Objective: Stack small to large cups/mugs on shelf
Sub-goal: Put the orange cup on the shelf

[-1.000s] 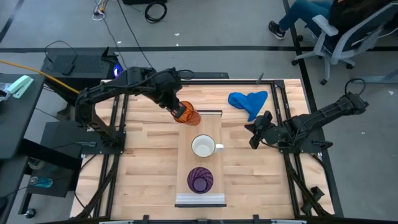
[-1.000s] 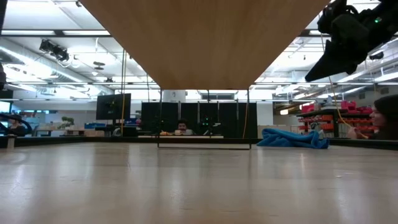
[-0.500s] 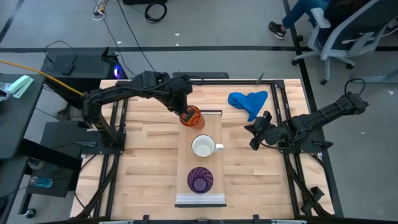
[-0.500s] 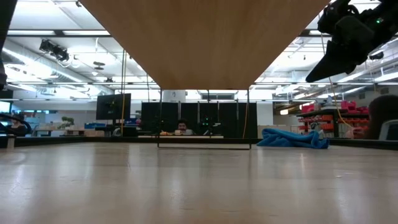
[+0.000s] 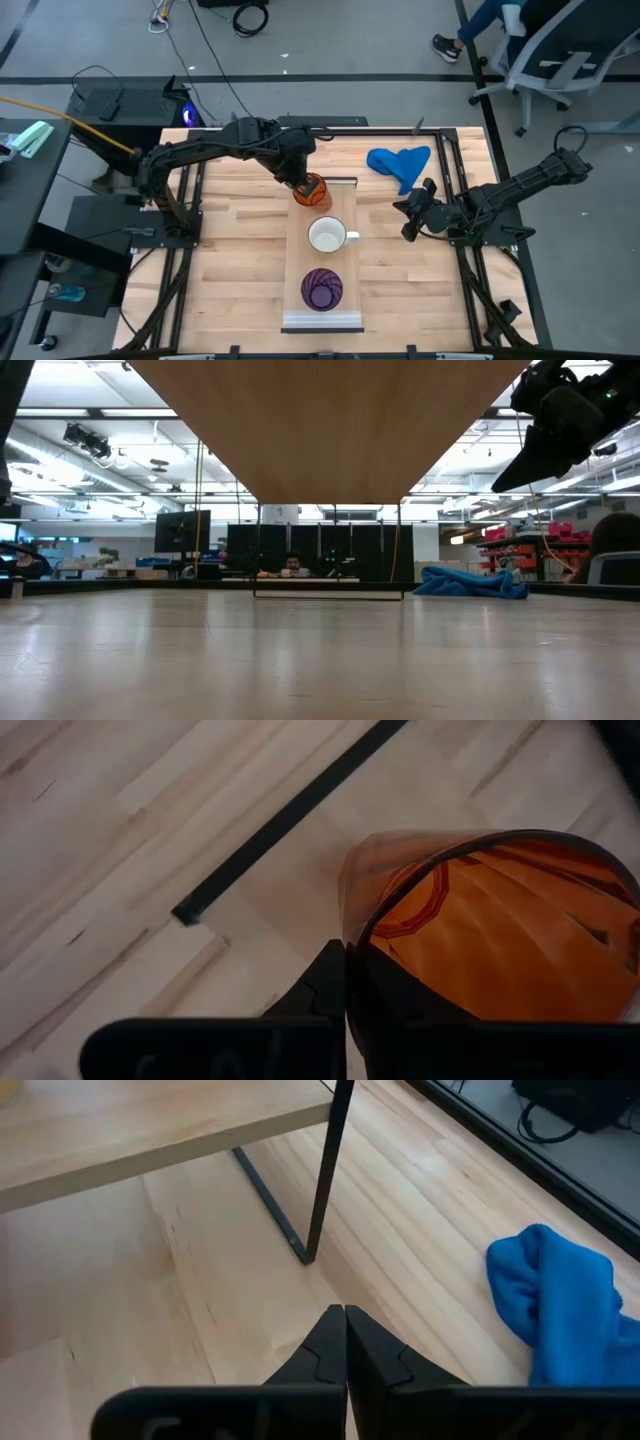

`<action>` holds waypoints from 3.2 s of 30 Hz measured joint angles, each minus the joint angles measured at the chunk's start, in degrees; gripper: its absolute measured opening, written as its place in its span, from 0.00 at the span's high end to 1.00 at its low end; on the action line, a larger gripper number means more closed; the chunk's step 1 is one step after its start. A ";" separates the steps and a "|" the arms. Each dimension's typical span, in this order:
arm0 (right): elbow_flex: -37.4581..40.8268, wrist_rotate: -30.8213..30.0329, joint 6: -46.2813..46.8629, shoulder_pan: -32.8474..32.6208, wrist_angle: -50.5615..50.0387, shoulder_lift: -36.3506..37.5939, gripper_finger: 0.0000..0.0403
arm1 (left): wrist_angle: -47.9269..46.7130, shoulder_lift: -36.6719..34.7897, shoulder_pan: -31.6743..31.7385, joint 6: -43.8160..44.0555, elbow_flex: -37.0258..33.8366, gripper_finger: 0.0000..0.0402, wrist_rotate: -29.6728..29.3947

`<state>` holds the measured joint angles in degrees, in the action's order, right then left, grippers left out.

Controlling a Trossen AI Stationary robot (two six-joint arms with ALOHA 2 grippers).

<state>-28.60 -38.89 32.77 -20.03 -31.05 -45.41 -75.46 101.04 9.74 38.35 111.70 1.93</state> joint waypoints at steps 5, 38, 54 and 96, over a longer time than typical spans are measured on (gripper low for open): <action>-0.01 -0.01 0.00 -0.02 0.02 -0.73 0.99 | -1.83 0.34 -0.02 0.88 0.00 0.97 0.32; -0.02 0.00 -1.05 0.02 0.94 -4.07 0.98 | -2.38 0.35 -0.02 0.85 0.00 0.89 0.98; -0.02 0.06 -1.36 0.02 0.90 -4.07 0.98 | -1.81 0.32 0.00 0.87 0.00 0.89 2.49; -0.04 1.75 -1.31 0.00 0.61 -4.04 0.98 | -1.04 -6.06 3.02 1.39 -0.04 0.68 -1.38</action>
<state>-28.64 -37.14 31.47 -20.03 -30.43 -49.45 -76.51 94.98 12.75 39.75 111.66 0.55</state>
